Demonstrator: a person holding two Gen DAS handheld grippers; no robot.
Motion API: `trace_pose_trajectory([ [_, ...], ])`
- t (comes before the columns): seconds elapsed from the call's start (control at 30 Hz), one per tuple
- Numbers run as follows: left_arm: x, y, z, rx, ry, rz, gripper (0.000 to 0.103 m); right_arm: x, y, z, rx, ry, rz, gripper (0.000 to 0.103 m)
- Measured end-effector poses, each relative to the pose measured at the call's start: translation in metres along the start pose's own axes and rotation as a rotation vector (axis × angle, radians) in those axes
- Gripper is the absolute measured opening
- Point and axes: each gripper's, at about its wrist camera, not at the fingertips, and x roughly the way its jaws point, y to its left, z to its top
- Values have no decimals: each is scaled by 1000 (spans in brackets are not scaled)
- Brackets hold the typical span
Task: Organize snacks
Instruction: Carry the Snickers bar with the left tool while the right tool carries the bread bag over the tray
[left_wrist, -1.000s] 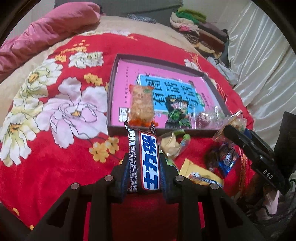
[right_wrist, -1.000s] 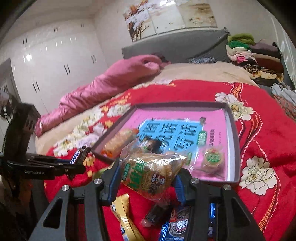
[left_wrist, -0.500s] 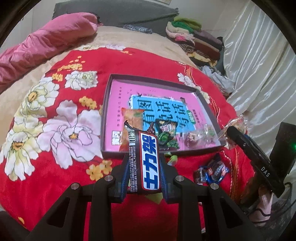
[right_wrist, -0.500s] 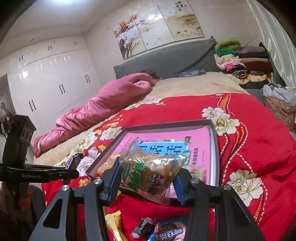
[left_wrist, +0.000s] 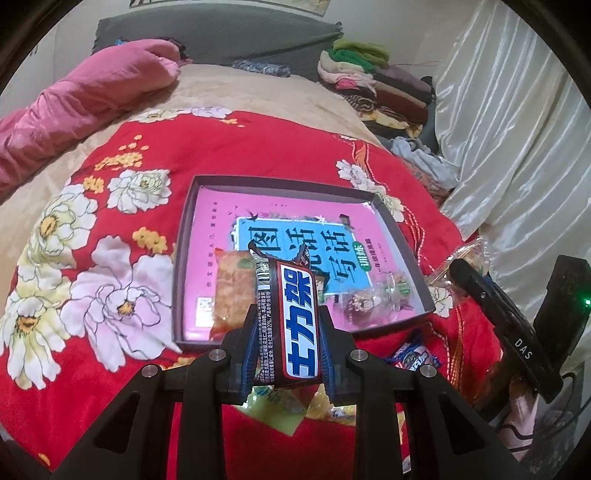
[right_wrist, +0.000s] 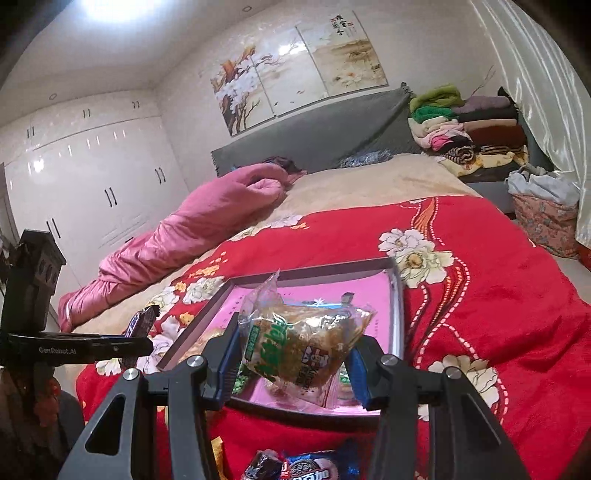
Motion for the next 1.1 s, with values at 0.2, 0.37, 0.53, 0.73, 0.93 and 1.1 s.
trace_pose_trajectory([
  [0.2,5,-6,7,6,-6,-5,29,-2,-6,2,15,-10,-7,50],
  [0.37,10,-9,12,9,-7,-6,29,-2,-6,2,12,-7,-9,50],
  [0.53,15,-10,14,8,2,-9,29,-2,-5,3,7,-9,-6,50],
  [0.73,20,-11,13,3,15,-9,29,0,-7,2,16,-2,-10,50],
  [0.93,24,-11,13,-2,20,-8,29,0,-7,3,19,-2,-3,50],
  [1.1,26,-12,14,0,28,-6,29,1,-9,3,27,-2,0,50],
])
